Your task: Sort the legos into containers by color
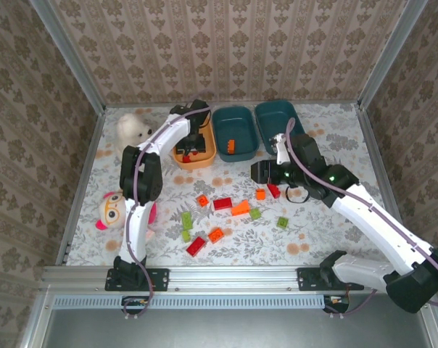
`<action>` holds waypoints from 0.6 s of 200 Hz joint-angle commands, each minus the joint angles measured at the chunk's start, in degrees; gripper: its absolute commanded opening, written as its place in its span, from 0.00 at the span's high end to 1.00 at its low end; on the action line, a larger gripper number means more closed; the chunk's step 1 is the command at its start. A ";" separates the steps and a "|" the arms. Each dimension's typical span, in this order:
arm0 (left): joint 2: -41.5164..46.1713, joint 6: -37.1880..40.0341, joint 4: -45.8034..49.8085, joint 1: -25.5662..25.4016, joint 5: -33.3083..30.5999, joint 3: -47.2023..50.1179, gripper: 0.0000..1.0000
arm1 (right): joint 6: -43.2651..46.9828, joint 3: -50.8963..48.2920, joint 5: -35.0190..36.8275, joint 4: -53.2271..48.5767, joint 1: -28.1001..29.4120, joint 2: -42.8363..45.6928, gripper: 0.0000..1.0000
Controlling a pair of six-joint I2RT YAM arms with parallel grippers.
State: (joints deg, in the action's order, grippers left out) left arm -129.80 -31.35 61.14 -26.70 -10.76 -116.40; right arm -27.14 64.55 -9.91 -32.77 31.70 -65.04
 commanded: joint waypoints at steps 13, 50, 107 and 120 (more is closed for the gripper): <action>7.82 -0.06 1.97 0.05 -0.50 -4.14 0.34 | 1.19 5.19 1.23 -0.78 3.63 -3.94 0.37; 22.72 -2.22 -0.93 1.98 0.52 6.80 0.33 | 0.85 8.60 5.81 -3.68 14.60 -13.40 0.36; 61.13 -10.23 -3.83 4.73 -1.66 42.78 0.32 | -9.06 17.00 8.13 -7.07 28.32 -32.65 0.28; 70.05 -11.67 -2.16 5.21 -1.42 48.90 0.32 | -11.37 19.58 8.78 -7.44 30.67 -36.74 0.27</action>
State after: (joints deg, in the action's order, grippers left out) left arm -70.94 -37.98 56.12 -22.20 -11.40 -76.75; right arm -32.27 79.07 -3.27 -37.10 59.13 -96.64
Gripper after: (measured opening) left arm 0.678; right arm 0.724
